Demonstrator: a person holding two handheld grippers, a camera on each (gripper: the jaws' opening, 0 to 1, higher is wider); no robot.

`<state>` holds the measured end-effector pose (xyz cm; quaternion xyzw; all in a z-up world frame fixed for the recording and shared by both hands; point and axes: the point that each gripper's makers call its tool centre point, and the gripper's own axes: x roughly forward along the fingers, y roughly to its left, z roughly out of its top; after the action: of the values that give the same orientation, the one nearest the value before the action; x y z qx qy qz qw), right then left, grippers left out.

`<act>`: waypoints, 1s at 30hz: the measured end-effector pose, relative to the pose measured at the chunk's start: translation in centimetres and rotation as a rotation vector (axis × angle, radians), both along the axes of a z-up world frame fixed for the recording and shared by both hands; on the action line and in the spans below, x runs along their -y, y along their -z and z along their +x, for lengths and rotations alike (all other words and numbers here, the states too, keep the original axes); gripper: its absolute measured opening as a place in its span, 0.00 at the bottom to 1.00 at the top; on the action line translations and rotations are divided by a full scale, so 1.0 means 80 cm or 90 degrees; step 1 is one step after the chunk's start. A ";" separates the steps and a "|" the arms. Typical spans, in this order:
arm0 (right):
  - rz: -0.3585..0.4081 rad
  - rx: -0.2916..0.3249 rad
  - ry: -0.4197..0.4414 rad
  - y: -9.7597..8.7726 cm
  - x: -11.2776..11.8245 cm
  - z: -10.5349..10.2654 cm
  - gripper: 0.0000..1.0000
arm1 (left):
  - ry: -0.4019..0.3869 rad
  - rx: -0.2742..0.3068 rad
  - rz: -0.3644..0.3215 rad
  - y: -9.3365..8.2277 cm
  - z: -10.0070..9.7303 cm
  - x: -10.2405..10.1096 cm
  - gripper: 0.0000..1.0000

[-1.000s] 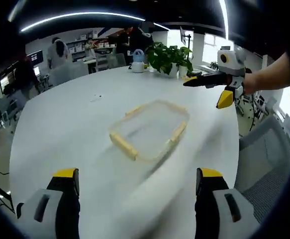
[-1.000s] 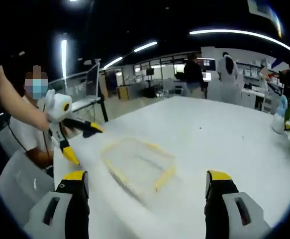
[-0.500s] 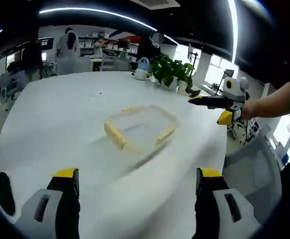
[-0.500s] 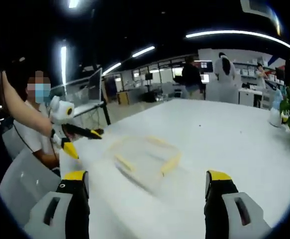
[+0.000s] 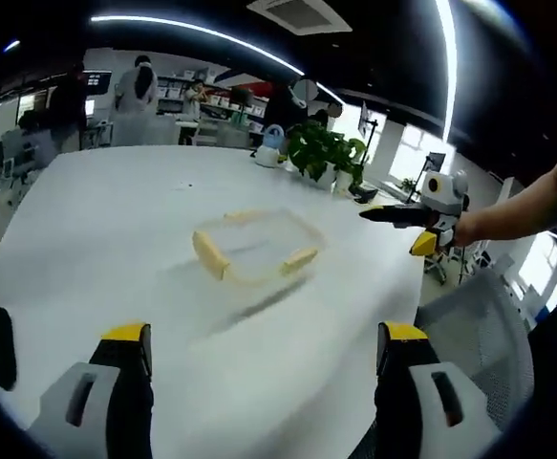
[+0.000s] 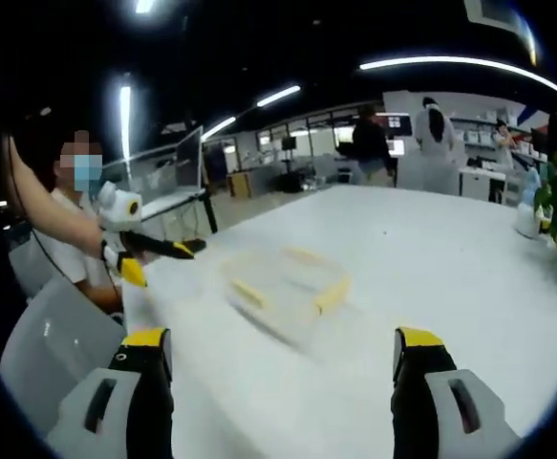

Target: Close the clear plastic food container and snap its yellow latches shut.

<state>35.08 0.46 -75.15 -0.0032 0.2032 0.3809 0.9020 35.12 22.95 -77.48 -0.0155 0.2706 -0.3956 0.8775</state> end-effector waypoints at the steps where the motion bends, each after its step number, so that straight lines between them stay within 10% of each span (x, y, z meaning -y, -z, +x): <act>1: 0.000 -0.001 0.000 0.001 0.000 -0.001 0.97 | 0.002 0.006 -0.003 -0.003 -0.001 0.000 0.99; 30: 0.022 0.000 0.032 -0.012 0.012 -0.040 0.97 | -0.005 0.041 -0.024 -0.011 -0.048 -0.028 0.96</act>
<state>31.88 -0.47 -74.21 0.0174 0.1969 0.3617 0.9111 31.28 25.19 -76.63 -0.0202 0.2346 -0.3971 0.8870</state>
